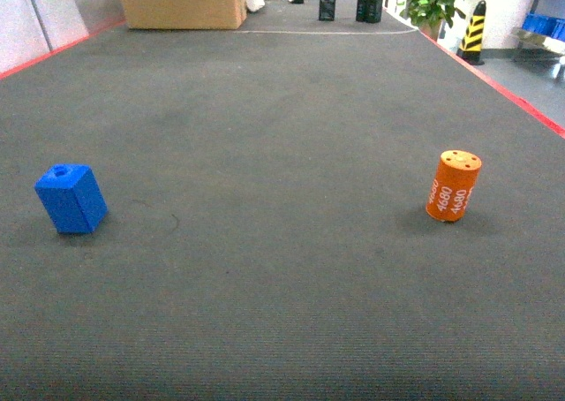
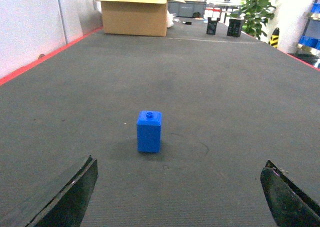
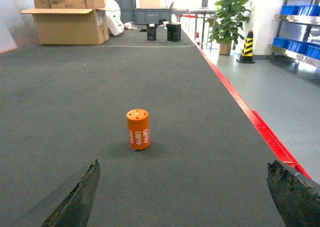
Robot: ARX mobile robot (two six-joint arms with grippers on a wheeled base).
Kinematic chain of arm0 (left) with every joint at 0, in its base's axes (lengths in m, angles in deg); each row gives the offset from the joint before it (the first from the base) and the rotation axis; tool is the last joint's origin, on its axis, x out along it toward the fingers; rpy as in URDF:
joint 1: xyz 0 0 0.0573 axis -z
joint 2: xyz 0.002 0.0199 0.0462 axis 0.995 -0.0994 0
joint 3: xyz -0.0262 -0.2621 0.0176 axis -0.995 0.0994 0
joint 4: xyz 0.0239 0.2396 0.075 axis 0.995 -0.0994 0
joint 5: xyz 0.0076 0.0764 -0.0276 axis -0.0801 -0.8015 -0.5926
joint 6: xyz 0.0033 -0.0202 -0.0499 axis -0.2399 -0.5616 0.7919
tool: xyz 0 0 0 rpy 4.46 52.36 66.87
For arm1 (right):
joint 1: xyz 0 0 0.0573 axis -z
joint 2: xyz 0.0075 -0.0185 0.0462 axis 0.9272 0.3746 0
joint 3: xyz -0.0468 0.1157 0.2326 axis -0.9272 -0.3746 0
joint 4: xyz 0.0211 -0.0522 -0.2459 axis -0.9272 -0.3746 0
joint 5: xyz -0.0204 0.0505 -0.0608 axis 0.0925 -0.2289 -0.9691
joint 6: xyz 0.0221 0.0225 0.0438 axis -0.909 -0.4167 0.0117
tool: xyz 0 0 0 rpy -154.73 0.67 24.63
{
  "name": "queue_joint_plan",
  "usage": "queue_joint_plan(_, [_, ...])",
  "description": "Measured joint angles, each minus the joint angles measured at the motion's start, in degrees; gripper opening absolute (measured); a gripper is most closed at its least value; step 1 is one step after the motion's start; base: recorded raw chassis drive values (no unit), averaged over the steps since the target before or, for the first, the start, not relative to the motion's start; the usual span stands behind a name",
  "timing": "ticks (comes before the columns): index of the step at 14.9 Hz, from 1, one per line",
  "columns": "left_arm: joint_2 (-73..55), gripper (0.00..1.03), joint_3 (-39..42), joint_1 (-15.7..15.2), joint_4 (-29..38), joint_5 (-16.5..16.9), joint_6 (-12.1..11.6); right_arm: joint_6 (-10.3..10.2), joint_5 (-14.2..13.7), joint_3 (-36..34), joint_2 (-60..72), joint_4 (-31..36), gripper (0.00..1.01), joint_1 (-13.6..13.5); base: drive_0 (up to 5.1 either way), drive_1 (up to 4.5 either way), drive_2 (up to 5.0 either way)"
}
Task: Sort blue parts and orange caps into right shelf containers
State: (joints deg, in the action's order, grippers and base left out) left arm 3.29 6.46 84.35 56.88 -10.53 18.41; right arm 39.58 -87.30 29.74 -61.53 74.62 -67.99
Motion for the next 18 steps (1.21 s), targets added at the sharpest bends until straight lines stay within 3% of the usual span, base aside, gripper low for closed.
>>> queue_joint_plan(18, [0.00,0.98,0.00,0.00,0.00,0.00,0.00,0.02,0.00,0.00,0.02,-0.04,0.98,0.00,0.0,0.00,0.0])
